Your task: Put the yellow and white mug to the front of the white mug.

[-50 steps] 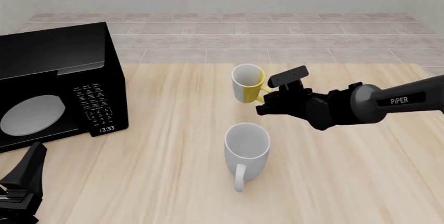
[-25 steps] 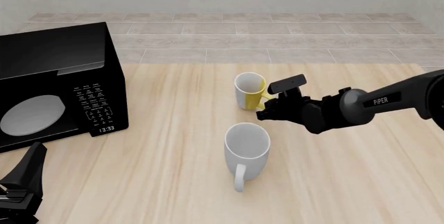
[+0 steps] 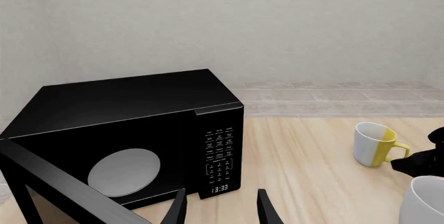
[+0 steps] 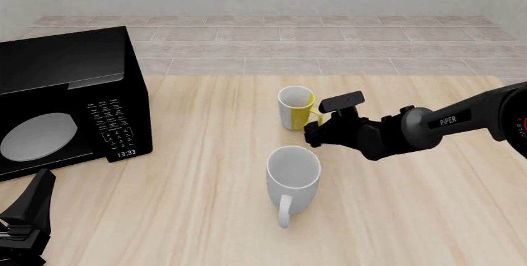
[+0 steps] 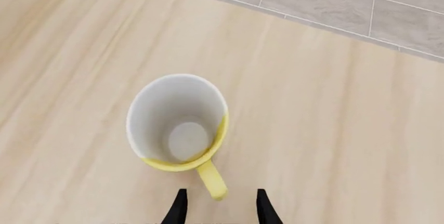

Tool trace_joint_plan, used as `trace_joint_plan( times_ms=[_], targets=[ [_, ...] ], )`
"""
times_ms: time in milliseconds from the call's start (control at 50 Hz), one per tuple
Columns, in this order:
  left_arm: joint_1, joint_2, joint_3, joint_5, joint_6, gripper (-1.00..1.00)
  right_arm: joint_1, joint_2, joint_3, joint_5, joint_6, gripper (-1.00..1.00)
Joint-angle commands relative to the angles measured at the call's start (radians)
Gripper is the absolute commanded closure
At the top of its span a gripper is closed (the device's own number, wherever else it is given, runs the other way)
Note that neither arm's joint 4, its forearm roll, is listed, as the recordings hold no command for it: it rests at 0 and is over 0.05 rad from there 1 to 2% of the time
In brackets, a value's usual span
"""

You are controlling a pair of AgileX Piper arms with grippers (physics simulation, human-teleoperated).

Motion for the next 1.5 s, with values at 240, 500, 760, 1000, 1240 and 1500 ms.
trace_joint_plan(
  times_ms=[240, 500, 760, 1000, 1240, 1500],
  targets=[
    [0.0, 0.0, 0.0, 0.0, 0.0, -1.0, 0.001, -0.12, 0.039, 0.037, -0.043, -1.0],
    [0.0, 0.0, 0.0, 0.0, 0.0, -1.0, -0.003, -0.298, 0.1, 0.084, -0.101, -1.0],
    [0.0, 0.0, 0.0, 0.0, 0.0, -1.0, -0.006, -0.495, 0.235, 0.056, -0.119, -1.0],
    [0.0, 0.0, 0.0, 0.0, 0.0, -1.0, -0.045, -0.761, 0.412, 0.05, -0.141, -1.0],
    [0.0, 0.0, 0.0, 0.0, 0.0, -1.0, -0.097, -0.904, 0.629, -0.15, -0.126, -1.0],
    [0.0, 0.0, 0.0, 0.0, 0.0, -1.0, -0.125, -1.078, 0.675, -0.114, -0.178, -1.0]
  ],
)
